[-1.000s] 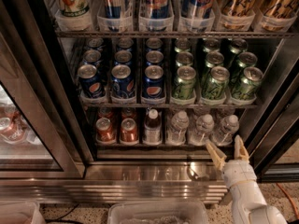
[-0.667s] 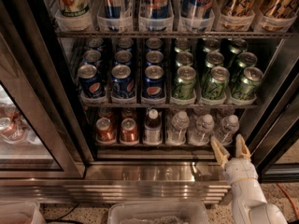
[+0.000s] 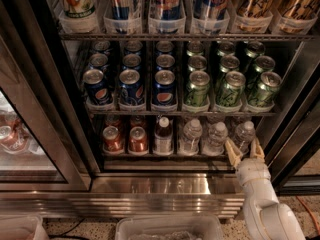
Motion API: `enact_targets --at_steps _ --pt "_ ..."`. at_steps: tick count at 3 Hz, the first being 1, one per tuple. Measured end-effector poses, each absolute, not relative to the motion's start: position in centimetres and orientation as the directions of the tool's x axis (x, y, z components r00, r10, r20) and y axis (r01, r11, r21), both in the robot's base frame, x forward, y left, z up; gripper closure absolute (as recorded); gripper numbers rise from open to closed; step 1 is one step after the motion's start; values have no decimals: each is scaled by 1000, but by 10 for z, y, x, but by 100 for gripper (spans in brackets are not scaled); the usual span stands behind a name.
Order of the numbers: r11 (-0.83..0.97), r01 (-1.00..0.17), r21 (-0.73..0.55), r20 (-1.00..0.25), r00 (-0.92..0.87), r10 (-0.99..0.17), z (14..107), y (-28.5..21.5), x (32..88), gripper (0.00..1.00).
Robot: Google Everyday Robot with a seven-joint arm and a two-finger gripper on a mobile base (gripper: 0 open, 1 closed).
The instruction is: Pick water bottle from bottom shelf of fridge
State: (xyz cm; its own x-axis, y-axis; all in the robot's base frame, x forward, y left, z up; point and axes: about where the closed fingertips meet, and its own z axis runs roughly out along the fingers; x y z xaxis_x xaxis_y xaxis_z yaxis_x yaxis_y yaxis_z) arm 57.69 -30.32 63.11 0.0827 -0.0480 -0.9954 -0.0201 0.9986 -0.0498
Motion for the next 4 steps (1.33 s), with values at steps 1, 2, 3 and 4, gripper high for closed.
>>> enact_targets --at_steps 1,2,3,4 --pt "999 -18 -50 -995 92 -48 636 -303 587 33" --pt "999 -8 -39 -994 100 -38 642 -304 598 32" --pt "1000 -6 -31 -994 107 -30 645 -304 605 38" --pt "1000 -6 -31 -994 107 -30 645 -304 605 58"
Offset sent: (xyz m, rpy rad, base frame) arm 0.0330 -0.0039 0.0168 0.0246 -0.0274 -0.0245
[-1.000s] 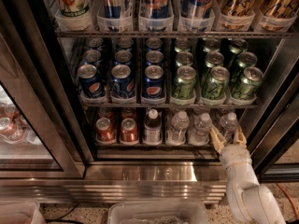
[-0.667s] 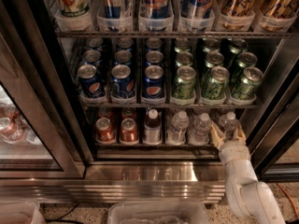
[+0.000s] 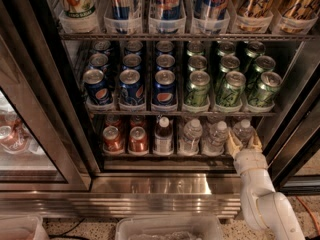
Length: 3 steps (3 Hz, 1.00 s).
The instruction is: Pick water bottle from bottom shelf of fridge
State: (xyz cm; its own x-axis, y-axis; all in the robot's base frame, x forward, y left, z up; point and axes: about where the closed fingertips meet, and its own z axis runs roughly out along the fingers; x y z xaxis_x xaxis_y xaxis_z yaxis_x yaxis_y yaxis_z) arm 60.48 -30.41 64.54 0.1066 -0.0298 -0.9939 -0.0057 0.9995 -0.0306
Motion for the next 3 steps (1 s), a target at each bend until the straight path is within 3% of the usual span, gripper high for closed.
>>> enact_targets --at_steps 2,3 --pt "1000 -6 -31 -994 107 -30 645 -304 605 100" --pt "999 -24 -45 -991 127 -42 654 -301 601 100"
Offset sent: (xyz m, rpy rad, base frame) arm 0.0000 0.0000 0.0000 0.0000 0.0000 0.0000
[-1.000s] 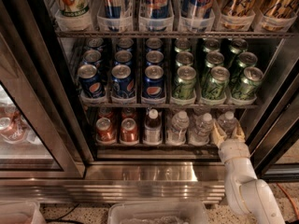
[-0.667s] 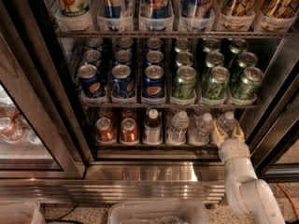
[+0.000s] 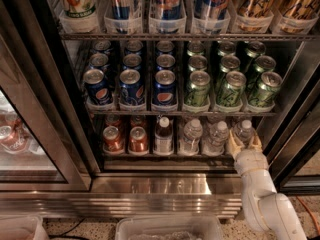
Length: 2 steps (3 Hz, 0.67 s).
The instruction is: Pick water bottle from bottom shelf of fridge
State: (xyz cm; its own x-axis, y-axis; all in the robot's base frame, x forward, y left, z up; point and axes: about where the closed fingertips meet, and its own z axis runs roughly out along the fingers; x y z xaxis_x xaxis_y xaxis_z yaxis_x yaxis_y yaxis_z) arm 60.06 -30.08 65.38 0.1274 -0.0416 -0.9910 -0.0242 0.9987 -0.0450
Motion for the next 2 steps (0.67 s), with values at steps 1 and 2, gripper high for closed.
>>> enact_targets --at_steps 1,2 --pt "996 -58 -64 -984 173 -53 671 -296 588 100" --pt "991 -90 -95 -974 215 -74 687 -292 573 100"
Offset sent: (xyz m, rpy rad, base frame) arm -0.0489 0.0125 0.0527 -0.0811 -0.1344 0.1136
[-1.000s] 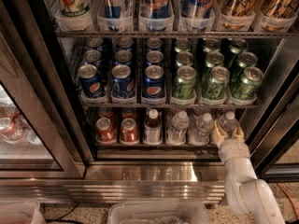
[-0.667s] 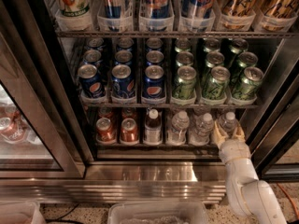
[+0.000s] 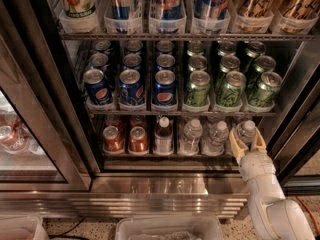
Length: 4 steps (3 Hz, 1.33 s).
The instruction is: Pick water bottle from bottom shelf of fridge
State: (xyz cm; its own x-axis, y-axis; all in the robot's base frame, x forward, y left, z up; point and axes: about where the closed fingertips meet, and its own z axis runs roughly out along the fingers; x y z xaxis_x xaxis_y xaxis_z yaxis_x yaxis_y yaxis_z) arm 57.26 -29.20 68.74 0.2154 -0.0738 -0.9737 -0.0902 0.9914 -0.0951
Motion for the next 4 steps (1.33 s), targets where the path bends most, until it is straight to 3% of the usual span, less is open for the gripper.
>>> enact_targets --at_steps 2,4 --pt "970 -156 -188 -956 254 -144 711 -289 547 100" --pt "918 -300 -260 -956 217 -200 705 -273 542 100"
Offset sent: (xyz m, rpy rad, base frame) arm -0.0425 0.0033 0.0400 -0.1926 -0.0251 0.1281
